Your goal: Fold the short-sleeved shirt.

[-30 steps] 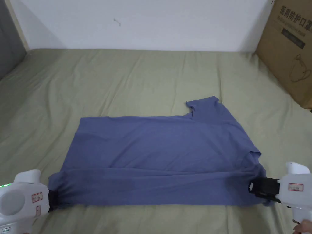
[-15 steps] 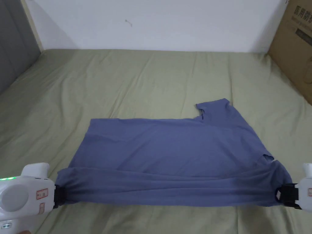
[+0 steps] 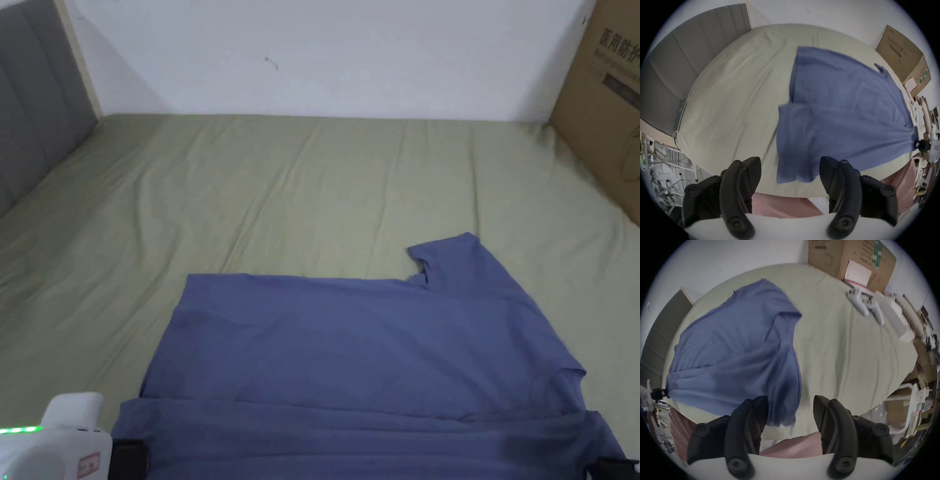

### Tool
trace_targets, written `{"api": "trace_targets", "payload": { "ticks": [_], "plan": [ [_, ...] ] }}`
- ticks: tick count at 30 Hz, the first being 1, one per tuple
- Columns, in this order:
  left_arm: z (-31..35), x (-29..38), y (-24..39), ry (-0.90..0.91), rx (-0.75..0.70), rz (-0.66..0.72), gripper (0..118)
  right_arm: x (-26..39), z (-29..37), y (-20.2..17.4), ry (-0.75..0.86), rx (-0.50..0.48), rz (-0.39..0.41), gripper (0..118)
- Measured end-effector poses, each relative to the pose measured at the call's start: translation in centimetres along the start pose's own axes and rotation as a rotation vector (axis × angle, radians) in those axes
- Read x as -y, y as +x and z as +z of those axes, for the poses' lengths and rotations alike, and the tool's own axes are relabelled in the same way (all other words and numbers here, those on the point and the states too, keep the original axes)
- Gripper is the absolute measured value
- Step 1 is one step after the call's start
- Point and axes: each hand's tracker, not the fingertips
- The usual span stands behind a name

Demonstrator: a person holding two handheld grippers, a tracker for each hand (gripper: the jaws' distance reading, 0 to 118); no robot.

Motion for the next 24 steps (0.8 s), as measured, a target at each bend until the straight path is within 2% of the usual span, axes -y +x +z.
{"api": "trace_targets", "payload": {
  "ticks": [2, 3, 4, 5, 6, 9, 10, 12, 20, 21, 23, 24],
  "plan": [
    [1.4, -1.7, 0.3, 0.069, 0.030, 0.020, 79, -1.8, 1.3, -0.3, 0.049, -0.016, 0.011, 61],
    [2.0, -2.5, 0.6, 0.099, 0.041, 0.018, 73, -2.7, 1.9, -0.6, 0.082, -0.028, 0.015, 60],
    [2.4, -3.3, 1.0, 0.128, 0.050, 0.018, 46, -3.6, 2.5, -0.9, 0.113, -0.048, 0.017, 51],
    [2.6, -4.2, 1.5, 0.154, 0.058, 0.015, 15, -4.5, 2.9, -1.4, 0.144, -0.066, 0.021, 33],
    [2.5, -4.8, 2.0, 0.156, 0.060, 0.004, 0, -5.2, 3.1, -1.7, 0.164, -0.070, 0.020, 2],
    [1.0, -6.7, 3.7, 0.161, 0.042, -0.026, 0, -7.1, 2.1, -3.0, 0.159, -0.046, -0.021, 0],
    [0.4, -7.2, 4.0, 0.149, 0.047, -0.027, 0, -7.6, 1.2, -3.2, 0.147, -0.094, -0.019, 0],
    [-0.4, -7.7, 4.6, 0.146, 0.081, 0.005, 0, -8.5, -0.1, -3.9, 0.121, -0.099, -0.029, 0],
    [-2.5, -10.8, 6.9, 0.126, 0.054, -0.032, 0, -16.0, -3.9, -4.9, 0.127, -0.113, 0.014, 0],
    [-2.7, -11.1, 7.0, 0.126, 0.058, -0.025, 0, -17.5, -4.6, -4.9, 0.117, -0.115, 0.017, 10],
    [-3.2, -11.7, 7.4, 0.124, 0.060, -0.023, 0, -20.5, -6.4, -5.0, 0.107, -0.108, 0.026, 75],
    [-3.4, -11.9, 7.5, 0.123, 0.060, -0.026, 0, -21.9, -7.4, -5.0, 0.101, -0.094, 0.033, 91]
  ]
}}
